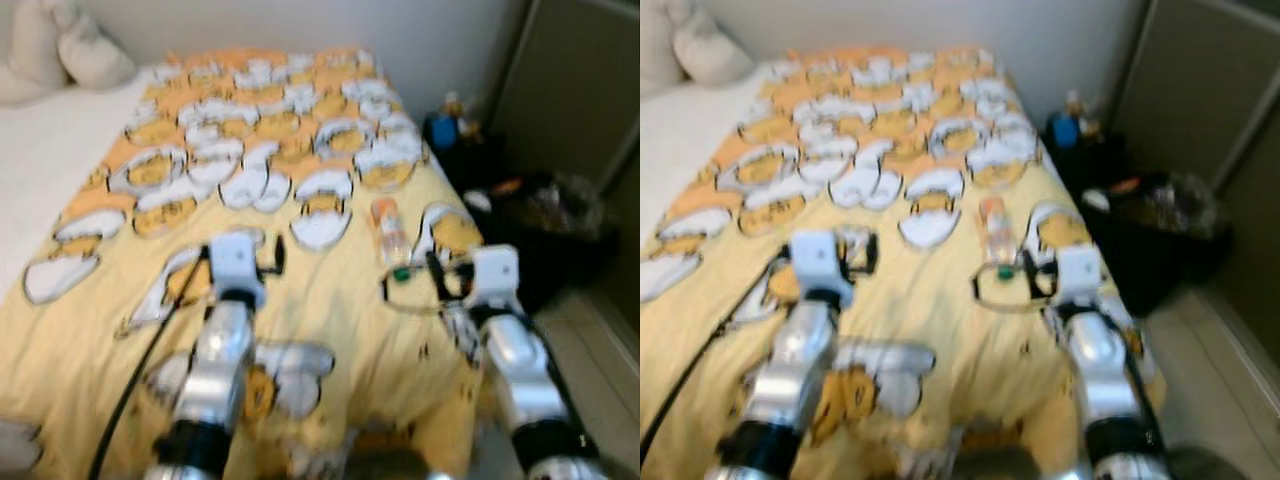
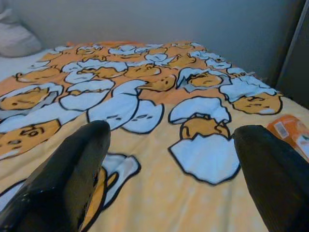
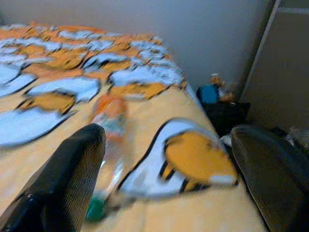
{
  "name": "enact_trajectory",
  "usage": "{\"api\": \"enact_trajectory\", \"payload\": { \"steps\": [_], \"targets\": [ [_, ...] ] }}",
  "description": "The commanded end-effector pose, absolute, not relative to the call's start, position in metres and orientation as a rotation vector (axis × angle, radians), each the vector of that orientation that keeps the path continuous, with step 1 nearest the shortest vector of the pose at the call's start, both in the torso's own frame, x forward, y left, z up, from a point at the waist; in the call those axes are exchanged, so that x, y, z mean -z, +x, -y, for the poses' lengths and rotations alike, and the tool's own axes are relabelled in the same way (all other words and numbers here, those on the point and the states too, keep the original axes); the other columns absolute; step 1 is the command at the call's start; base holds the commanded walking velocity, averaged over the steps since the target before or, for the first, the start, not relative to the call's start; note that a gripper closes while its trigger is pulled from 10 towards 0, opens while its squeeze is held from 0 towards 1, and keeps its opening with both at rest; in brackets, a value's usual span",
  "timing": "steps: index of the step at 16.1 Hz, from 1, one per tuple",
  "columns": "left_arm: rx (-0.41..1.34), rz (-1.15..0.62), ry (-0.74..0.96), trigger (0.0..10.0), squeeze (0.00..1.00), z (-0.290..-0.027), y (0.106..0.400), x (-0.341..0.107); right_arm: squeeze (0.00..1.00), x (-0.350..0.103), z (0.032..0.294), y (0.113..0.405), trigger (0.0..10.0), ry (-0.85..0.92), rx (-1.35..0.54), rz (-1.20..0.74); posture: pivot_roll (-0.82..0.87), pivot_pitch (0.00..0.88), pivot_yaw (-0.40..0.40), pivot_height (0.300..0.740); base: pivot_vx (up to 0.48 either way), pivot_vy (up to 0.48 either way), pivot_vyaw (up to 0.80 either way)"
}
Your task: Clean up the room
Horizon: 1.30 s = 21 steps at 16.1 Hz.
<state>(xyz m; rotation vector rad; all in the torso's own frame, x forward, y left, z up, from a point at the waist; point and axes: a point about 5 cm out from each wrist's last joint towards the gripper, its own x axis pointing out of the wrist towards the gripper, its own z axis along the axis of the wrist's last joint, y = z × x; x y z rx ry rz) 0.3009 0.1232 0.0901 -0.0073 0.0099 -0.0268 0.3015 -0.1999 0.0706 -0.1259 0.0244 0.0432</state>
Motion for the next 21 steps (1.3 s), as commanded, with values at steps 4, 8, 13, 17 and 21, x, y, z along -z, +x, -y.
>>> {"api": "enact_trajectory", "payload": {
  "steps": [4,8,13,17,21],
  "targets": [
    [0.049,-0.001,0.077,10.0,0.00,-0.121,0.306,-0.098,0.00,-0.094,0.214,0.340,10.0,-0.089,0.046,-0.076,-0.15,0.000,0.070,0.740,0.199,-0.132,0.00],
    [0.439,-0.132,0.081,10.0,0.00,-0.113,0.307,-0.108,0.00,-0.079,0.198,0.355,10.0,-0.013,0.015,-0.291,-0.07,0.000,0.074,0.740,0.000,0.000,0.00],
    [0.547,-0.083,0.098,10.0,0.00,-0.124,0.302,-0.143,0.00,-0.072,0.175,0.358,10.0,-0.027,-0.026,-0.343,0.01,0.065,0.096,0.740,0.000,0.000,0.00],
    [0.580,-0.155,0.094,10.0,0.00,-0.128,0.282,-0.137,0.00,-0.070,0.163,0.360,10.0,-0.052,-0.027,-0.363,0.05,0.111,0.099,0.740,0.000,0.000,0.00],
    [0.570,-0.191,0.097,10.0,0.00,-0.136,0.269,-0.138,0.00,-0.080,0.165,0.365,10.0,-0.083,0.018,-0.296,0.08,0.143,0.099,0.740,0.000,0.000,0.00]
  ]
}}
